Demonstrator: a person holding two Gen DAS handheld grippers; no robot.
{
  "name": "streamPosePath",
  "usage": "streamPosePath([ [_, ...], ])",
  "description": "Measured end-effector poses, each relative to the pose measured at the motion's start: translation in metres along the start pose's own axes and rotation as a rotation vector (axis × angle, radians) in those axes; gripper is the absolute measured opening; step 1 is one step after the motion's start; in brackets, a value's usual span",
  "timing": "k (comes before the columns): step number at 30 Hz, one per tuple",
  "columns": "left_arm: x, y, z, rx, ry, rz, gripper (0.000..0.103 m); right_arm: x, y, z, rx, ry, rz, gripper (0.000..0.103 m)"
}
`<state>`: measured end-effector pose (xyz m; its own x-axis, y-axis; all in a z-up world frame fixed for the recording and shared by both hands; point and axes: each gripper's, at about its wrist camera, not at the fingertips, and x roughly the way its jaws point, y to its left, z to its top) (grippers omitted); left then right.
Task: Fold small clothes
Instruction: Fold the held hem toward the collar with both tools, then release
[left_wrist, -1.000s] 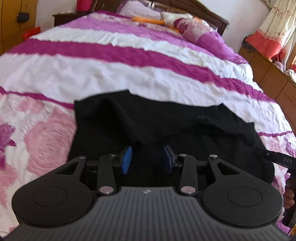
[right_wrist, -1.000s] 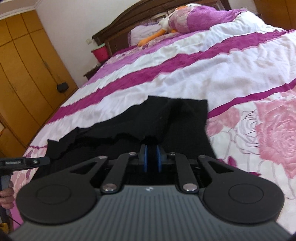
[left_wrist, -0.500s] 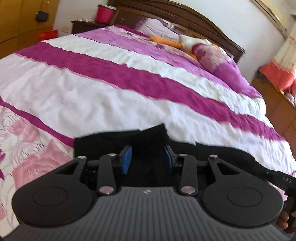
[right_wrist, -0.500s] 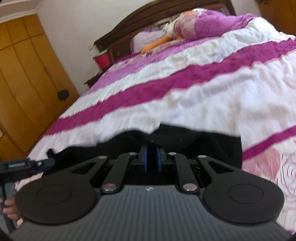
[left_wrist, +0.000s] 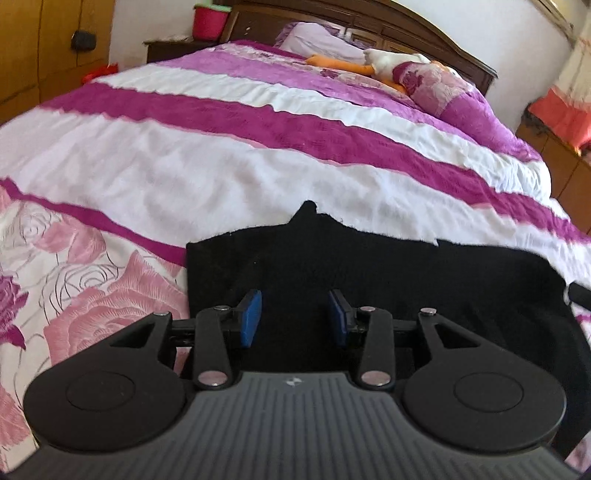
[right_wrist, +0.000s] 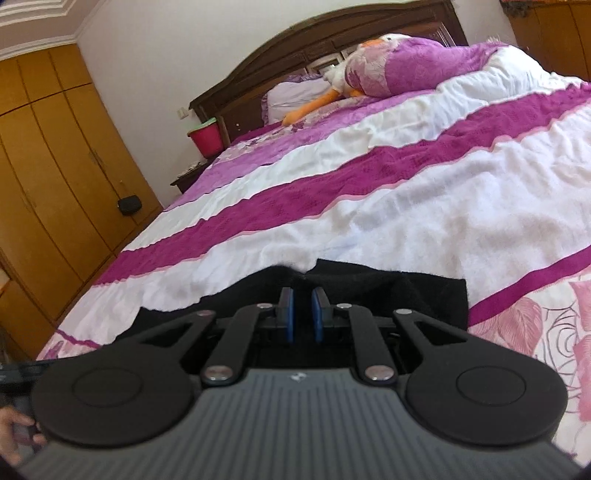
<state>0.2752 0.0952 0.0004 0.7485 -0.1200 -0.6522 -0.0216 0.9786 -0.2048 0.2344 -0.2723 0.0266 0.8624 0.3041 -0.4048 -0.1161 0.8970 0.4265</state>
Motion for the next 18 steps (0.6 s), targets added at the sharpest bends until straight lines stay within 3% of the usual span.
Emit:
streamPosePath([
  [3, -0.002, -0.006, -0.003, 0.050, -0.006, 0.015, 0.045, -0.014, 0.002, -0.007, -0.026, -0.038, 0.001, 0.015],
  [6, -0.006, -0.009, -0.005, 0.068, -0.005, 0.028, 0.046, -0.008, 0.003, -0.008, -0.060, 0.010, -0.018, 0.015],
  [13, 0.002, -0.011, -0.007, 0.066, 0.002, 0.051, 0.047, 0.047, -0.006, -0.004, -0.138, 0.099, -0.192, 0.013],
  [15, 0.004, -0.011, -0.007, 0.071, -0.001, 0.052, 0.047, 0.057, -0.016, 0.000, -0.112, 0.092, -0.241, 0.011],
  [18, 0.008, -0.011, -0.008, 0.078, -0.003, 0.052, 0.047, 0.062, -0.034, 0.004, -0.025, 0.095, -0.217, 0.011],
])
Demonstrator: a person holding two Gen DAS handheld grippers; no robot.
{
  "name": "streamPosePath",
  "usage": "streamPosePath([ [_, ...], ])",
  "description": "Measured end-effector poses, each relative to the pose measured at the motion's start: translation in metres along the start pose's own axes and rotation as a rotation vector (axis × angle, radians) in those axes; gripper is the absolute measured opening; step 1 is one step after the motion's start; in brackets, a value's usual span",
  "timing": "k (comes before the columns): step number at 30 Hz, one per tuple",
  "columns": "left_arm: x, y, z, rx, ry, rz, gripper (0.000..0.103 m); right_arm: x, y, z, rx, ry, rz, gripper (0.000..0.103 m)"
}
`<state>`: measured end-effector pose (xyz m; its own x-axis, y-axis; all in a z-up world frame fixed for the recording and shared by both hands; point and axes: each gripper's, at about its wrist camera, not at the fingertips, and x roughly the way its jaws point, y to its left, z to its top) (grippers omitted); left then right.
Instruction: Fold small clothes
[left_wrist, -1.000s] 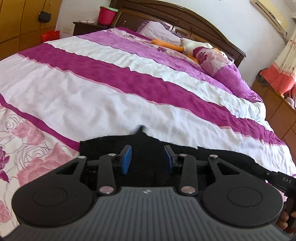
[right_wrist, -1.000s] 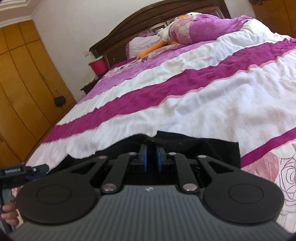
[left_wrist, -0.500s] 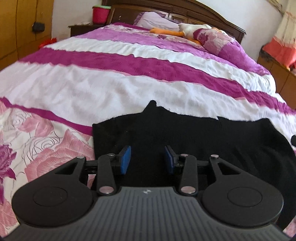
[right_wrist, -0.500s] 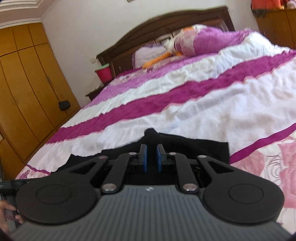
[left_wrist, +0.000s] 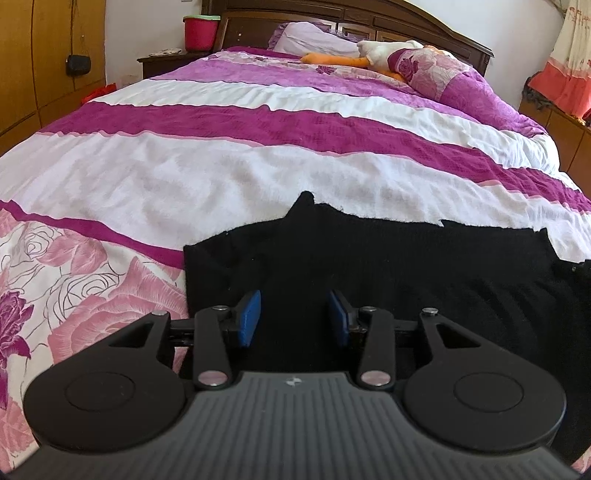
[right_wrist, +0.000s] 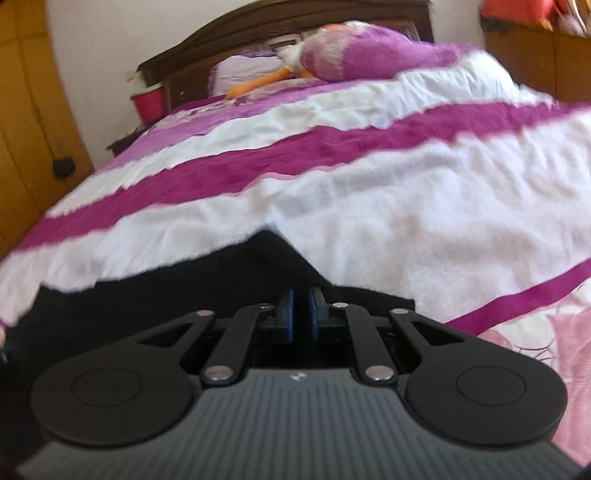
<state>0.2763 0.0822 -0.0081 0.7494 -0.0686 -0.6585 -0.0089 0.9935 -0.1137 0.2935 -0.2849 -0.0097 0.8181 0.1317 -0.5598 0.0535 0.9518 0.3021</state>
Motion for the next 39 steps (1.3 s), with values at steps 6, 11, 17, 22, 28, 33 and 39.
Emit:
streamPosePath([
  [6, -0.004, -0.001, 0.000, 0.012, 0.001, 0.004, 0.048, -0.016, -0.013, -0.002, 0.123, -0.042, 0.032, 0.012],
  [11, -0.025, -0.003, -0.001, 0.019, 0.007, 0.004, 0.059, -0.052, -0.013, -0.008, 0.155, -0.061, 0.051, 0.065],
  [17, -0.061, -0.010, -0.009, 0.038, -0.004, 0.046, 0.069, -0.097, 0.009, -0.017, 0.036, -0.089, 0.080, 0.077],
  [22, -0.085, -0.005, -0.031, 0.018, -0.004, 0.070, 0.071, -0.124, 0.024, -0.042, -0.097, -0.109, 0.072, 0.075],
  [28, -0.080, 0.013, -0.063, 0.036, 0.007, 0.169, 0.079, -0.113, 0.004, -0.087, -0.180, -0.024, -0.092, 0.075],
  [33, -0.087, 0.019, -0.067, 0.040, 0.000, 0.198, 0.080, -0.125, -0.016, -0.086, -0.077, -0.013, -0.099, 0.075],
  [39, -0.106, 0.013, -0.066, 0.033, -0.007, 0.170, 0.080, -0.149, -0.010, -0.087, -0.055, -0.042, -0.106, 0.075],
])
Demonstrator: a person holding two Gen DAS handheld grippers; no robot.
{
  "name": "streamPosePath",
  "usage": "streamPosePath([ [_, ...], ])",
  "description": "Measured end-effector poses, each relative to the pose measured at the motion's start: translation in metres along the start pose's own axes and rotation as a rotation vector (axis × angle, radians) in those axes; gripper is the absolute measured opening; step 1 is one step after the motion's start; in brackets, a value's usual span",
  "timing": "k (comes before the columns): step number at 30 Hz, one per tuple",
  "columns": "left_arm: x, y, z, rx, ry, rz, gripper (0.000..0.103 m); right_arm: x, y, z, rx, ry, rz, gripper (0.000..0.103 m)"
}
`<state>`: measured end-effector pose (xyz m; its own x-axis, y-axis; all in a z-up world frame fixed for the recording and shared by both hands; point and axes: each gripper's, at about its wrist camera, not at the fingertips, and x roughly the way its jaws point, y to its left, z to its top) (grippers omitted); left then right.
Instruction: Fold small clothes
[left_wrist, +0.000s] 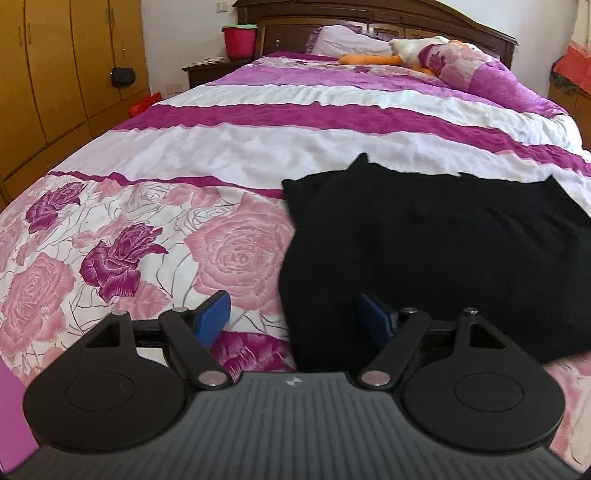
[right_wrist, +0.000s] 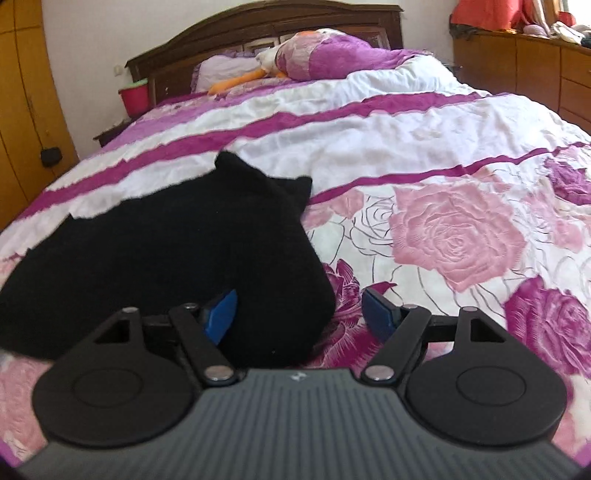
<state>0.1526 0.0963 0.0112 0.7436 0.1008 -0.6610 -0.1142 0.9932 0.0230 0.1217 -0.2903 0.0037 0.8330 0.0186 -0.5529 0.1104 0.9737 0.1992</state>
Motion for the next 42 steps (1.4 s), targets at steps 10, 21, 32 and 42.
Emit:
streamPosePath([
  [10, -0.015, -0.006, -0.007, -0.024, 0.052, 0.013, 0.080, -0.014, 0.003, -0.012, 0.027, -0.013, 0.044, 0.075],
  [21, -0.032, 0.005, -0.014, -0.112, 0.099, -0.008, 0.081, -0.024, -0.011, -0.035, 0.100, -0.004, 0.061, 0.075],
  [32, -0.047, 0.020, -0.019, -0.150, 0.092, -0.030, 0.081, -0.029, -0.007, -0.052, 0.083, -0.016, 0.030, 0.075],
  [42, -0.023, 0.029, -0.002, -0.153, 0.074, -0.044, 0.081, -0.007, -0.030, 0.005, 0.281, -0.045, 0.104, 0.076],
])
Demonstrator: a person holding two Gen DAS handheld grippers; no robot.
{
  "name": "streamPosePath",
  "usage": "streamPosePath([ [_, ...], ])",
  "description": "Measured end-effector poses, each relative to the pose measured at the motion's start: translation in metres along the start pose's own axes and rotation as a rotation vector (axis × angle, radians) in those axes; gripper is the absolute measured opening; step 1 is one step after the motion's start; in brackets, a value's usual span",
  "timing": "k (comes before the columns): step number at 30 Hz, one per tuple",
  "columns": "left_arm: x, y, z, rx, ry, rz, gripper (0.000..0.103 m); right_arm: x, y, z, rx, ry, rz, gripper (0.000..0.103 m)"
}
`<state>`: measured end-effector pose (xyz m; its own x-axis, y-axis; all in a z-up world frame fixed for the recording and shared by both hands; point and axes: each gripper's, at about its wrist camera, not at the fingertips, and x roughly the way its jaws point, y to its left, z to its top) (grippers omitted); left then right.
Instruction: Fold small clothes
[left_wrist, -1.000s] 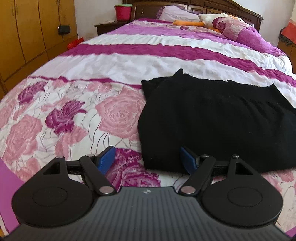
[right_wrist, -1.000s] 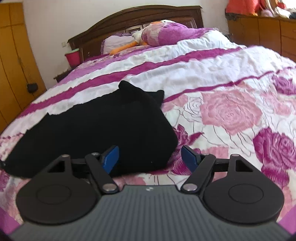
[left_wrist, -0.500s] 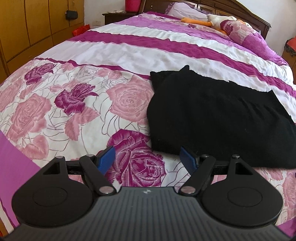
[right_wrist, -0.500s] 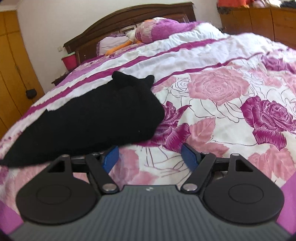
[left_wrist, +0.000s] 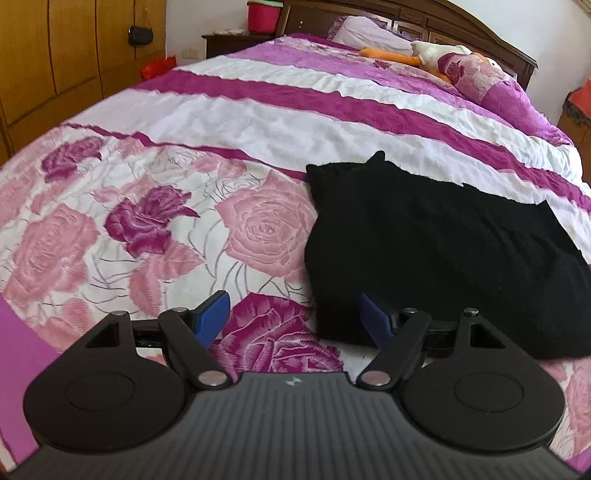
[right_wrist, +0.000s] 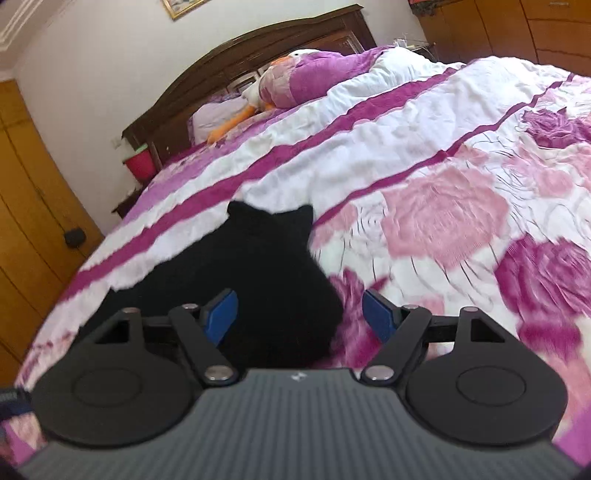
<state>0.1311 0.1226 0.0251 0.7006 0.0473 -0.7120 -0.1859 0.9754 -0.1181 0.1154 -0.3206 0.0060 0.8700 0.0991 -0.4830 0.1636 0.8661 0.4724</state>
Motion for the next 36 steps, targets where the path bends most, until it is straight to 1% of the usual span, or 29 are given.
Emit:
streamPosePath([
  [3, 0.008, -0.001, 0.000, 0.005, -0.004, -0.016, 0.081, 0.027, -0.006, 0.002, 0.049, 0.024, 0.009, 0.077],
  [5, 0.014, -0.001, -0.002, 0.015, 0.000, -0.021, 0.081, 0.045, -0.011, -0.004, 0.087, 0.041, 0.043, 0.078],
  [6, 0.018, -0.002, -0.003, 0.022, 0.006, -0.018, 0.081, 0.051, -0.012, -0.009, 0.086, 0.030, 0.056, 0.078],
  [8, 0.024, -0.002, -0.006, 0.023, 0.004, -0.016, 0.084, 0.057, -0.008, -0.020, 0.039, -0.004, 0.059, 0.080],
  [10, 0.026, -0.001, -0.009, 0.022, -0.007, -0.016, 0.085, 0.057, 0.000, -0.027, -0.014, -0.026, 0.041, 0.082],
  [12, 0.028, -0.003, -0.013, 0.034, -0.023, -0.013, 0.087, 0.056, 0.002, -0.029, -0.011, -0.039, 0.034, 0.082],
  [14, 0.029, -0.004, -0.016, 0.044, -0.036, -0.010, 0.088, 0.053, -0.003, -0.029, 0.034, -0.044, 0.061, 0.082],
  [16, 0.028, -0.005, -0.018, 0.043, -0.047, -0.008, 0.088, 0.052, -0.005, -0.026, 0.088, -0.032, 0.108, 0.082],
  [19, 0.028, -0.004, -0.017, 0.019, -0.040, -0.010, 0.089, 0.052, -0.005, -0.026, 0.178, -0.019, 0.221, 0.081],
  [21, 0.028, -0.003, -0.016, 0.014, -0.033, -0.011, 0.089, 0.055, -0.003, -0.029, 0.206, -0.041, 0.211, 0.079],
  [23, 0.028, -0.002, -0.016, 0.013, -0.030, -0.016, 0.089, 0.059, -0.003, -0.033, 0.225, -0.065, 0.182, 0.069],
  [24, 0.027, -0.002, -0.016, 0.012, -0.030, -0.020, 0.089, 0.059, -0.002, -0.034, 0.239, -0.075, 0.172, 0.066],
  [25, 0.027, -0.001, -0.017, 0.011, -0.029, -0.023, 0.089, 0.060, -0.002, -0.034, 0.253, -0.078, 0.168, 0.057],
  [26, 0.026, -0.001, -0.017, 0.009, -0.028, -0.025, 0.089, 0.061, -0.002, -0.034, 0.273, -0.066, 0.177, 0.041],
  [27, 0.025, -0.001, -0.018, 0.009, -0.027, -0.027, 0.089, 0.063, -0.003, -0.034, 0.294, -0.054, 0.191, 0.033],
  [28, 0.024, -0.001, -0.018, 0.009, -0.026, -0.027, 0.089, 0.063, -0.003, -0.035, 0.313, -0.051, 0.204, 0.029],
  [31, 0.022, -0.002, -0.018, 0.006, -0.019, -0.028, 0.089, 0.063, -0.003, -0.034, 0.326, -0.060, 0.193, 0.029],
  [34, 0.019, -0.001, -0.018, -0.007, -0.009, -0.033, 0.089, 0.067, -0.003, -0.033, 0.367, -0.065, 0.168, 0.030],
  [36, 0.016, 0.000, -0.018, -0.016, -0.002, -0.041, 0.089, 0.070, 0.000, -0.031, 0.356, -0.063, 0.154, 0.030],
])
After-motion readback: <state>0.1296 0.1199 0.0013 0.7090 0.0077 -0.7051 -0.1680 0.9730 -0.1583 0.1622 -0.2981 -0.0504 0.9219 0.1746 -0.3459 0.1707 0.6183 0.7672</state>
